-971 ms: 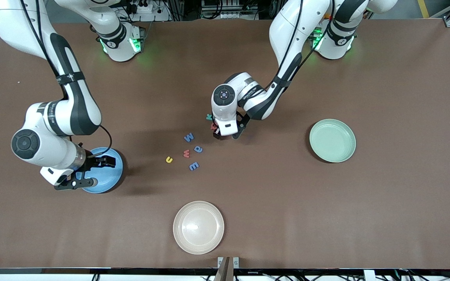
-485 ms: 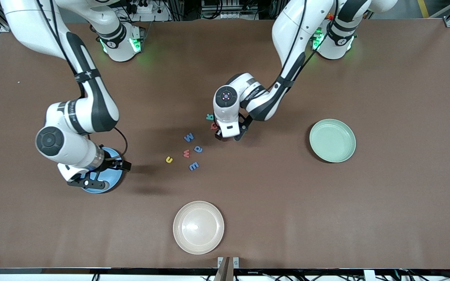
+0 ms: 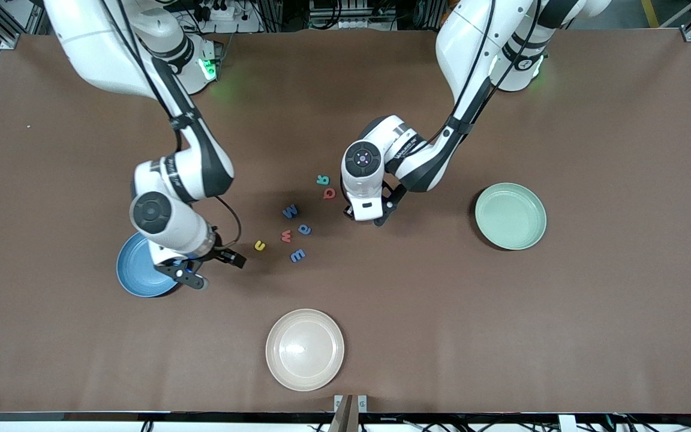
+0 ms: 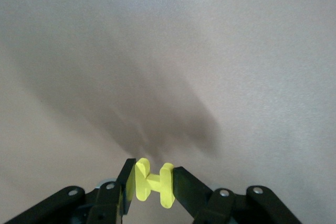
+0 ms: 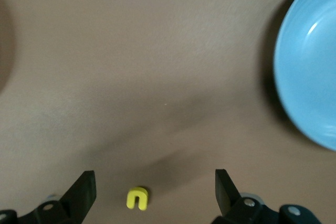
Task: Sort upper and lower case letters into plates
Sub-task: 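Carry the H to the green plate while the right gripper reaches the yellow u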
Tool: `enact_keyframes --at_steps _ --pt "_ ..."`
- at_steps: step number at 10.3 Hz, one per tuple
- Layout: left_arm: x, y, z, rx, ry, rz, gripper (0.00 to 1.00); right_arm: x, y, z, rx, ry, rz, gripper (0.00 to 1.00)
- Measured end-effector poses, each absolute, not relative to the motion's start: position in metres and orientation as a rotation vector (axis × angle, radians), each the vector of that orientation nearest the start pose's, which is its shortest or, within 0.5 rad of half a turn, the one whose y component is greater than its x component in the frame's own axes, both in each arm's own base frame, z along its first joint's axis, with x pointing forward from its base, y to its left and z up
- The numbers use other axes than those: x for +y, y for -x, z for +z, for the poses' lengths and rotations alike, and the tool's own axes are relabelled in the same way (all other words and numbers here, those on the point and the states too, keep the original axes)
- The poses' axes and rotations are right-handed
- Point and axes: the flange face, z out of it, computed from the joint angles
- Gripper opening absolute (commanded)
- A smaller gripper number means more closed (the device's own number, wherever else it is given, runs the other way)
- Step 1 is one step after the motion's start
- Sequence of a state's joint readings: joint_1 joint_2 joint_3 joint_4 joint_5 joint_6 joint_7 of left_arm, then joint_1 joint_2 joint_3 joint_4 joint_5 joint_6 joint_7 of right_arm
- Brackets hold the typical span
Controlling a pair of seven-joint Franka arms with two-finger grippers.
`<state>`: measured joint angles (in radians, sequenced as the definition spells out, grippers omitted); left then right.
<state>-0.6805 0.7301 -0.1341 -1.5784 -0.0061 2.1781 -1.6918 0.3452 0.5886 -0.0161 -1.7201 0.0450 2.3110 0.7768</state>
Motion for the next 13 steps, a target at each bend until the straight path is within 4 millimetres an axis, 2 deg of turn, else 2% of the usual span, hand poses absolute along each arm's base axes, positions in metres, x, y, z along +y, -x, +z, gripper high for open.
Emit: enact_keyframes --at_steps 1,3,5,8,9,11,13 --pt "-0.482 -0.485 0.204 -1.284 2.747 0.211 0.28 0.228 -0.631 0.227 0.793 3.023 0.025 1.0" --pt "-0.444 -0.516 0.216 -1.153 2.792 0.243 0.28 0.249 -0.621 0.2 0.86 3.021 0.051 1.0" --pt "-0.391 -0.544 0.224 -0.92 2.827 0.333 0.28 0.257 -0.617 0.197 0.907 3.011 0.056 1.0" --pt "-0.321 -0.57 0.235 -0.545 2.865 0.49 0.28 0.256 -0.607 0.186 0.921 3.024 0.088 1.0" --pt "-0.298 -0.576 0.237 -0.419 2.858 0.501 0.28 0.255 -0.601 0.178 0.922 3.024 0.086 1.0" --pt "-0.263 -0.574 0.232 -0.222 2.811 0.504 0.28 0.258 -0.591 0.167 0.933 3.017 0.076 1.0" --pt "-0.217 -0.572 0.226 -0.024 2.787 0.561 0.28 0.282 -0.583 0.175 0.981 2.995 0.059 1.0"
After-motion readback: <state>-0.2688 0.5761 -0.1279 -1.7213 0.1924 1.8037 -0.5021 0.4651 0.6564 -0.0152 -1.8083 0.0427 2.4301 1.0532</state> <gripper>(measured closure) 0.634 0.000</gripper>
